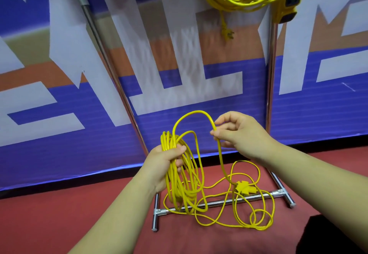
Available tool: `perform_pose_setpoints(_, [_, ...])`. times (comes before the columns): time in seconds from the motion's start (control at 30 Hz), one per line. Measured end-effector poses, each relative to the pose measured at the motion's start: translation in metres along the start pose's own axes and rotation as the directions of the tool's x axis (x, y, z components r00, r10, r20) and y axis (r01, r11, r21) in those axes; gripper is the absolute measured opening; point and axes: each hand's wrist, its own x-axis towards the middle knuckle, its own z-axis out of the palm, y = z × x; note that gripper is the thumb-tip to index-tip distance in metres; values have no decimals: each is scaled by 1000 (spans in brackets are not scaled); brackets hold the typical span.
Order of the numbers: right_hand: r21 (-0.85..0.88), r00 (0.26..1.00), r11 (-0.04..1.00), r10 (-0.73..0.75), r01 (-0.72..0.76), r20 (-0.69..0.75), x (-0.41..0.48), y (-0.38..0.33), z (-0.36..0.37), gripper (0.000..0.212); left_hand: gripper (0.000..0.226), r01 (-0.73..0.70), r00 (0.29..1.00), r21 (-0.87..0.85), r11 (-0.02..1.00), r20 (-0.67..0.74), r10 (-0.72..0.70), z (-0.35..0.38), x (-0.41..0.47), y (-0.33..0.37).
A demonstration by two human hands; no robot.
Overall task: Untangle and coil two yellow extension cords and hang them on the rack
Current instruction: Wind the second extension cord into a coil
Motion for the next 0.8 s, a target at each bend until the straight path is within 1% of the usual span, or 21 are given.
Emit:
perform_pose_setpoints(0.1, [26,1000,1000,-3,3,0,0,-4,-3,19,10,-31,999,28,999,19,31,10,1,-1])
perform_pose_setpoints(0.17, [83,1000,997,6,-6,0,1,-5,-5,20,9,-68,998,71,995,20,67,18,3,-4])
perform_pose_setpoints(0.23, [140,1000,990,20,-19,-4,2,-8,-6,22,18,-102,995,100,990,12,101,25,5,-8])
perform_pose_setpoints(0.3, [174,999,984,33,-31,-9,3,-9,-9,24,31,-126,992,144,982,15,125,31,8,-13])
perform_pose_setpoints(0.33, [183,999,983,37,-35,-8,4,-9,-11,25,34,-137,991,170,976,20,135,35,9,-15])
perform_pose_setpoints(0.43, [206,999,978,44,-42,-4,6,-10,-14,26,29,-163,986,203,965,50,156,48,10,-22])
perform_pose_setpoints(0.6, [255,999,966,41,-36,-15,10,-11,-17,24,31,-211,977,264,941,71,199,66,10,-30])
perform_pose_setpoints(0.7, [308,998,951,44,-27,-46,13,-12,-19,23,18,-246,969,354,902,105,223,71,12,-33])
perform_pose_setpoints(0.8, [357,996,934,40,-11,-74,15,-13,-22,20,10,-227,974,408,885,105,201,72,14,-37])
